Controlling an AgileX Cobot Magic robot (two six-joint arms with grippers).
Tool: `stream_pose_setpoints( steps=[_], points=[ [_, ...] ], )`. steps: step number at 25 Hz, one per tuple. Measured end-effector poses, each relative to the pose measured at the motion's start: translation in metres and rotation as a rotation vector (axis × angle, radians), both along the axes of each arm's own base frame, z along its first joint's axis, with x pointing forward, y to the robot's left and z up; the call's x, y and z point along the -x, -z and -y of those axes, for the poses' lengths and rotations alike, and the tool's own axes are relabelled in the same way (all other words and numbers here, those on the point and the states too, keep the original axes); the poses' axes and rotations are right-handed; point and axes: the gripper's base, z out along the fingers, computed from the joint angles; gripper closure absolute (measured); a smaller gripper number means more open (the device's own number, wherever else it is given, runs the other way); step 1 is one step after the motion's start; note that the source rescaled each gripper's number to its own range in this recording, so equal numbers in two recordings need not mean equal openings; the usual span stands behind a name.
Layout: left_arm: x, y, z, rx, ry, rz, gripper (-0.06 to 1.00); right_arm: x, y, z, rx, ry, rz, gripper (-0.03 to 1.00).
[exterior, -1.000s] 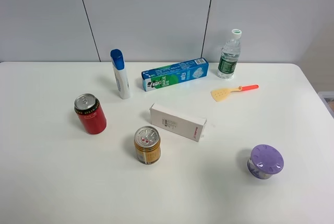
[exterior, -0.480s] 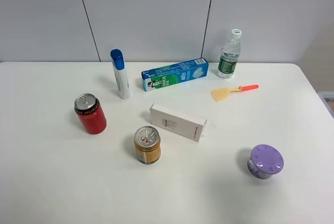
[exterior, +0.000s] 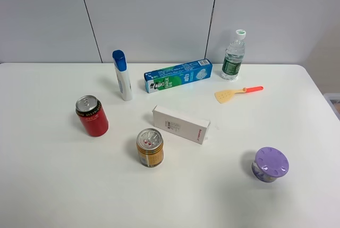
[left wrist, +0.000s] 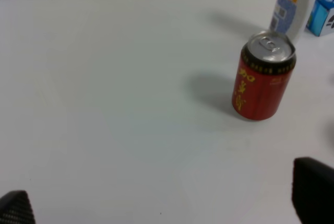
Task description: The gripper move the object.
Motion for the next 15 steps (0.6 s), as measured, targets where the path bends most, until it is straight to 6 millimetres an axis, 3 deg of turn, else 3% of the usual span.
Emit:
stream_pose_setpoints(
  steps=[7, 15],
  points=[
    [0.0, 0.0, 0.0, 0.0, 0.0, 0.0, -0.06, 0.002, 0.001, 0.002, -0.007, 0.03, 0.014, -0.03],
    [0.0, 0.0, 0.0, 0.0, 0.0, 0.0, -0.06, 0.024, 0.0, 0.001, -0.01, 0.062, 0.159, -0.03]
  ],
)
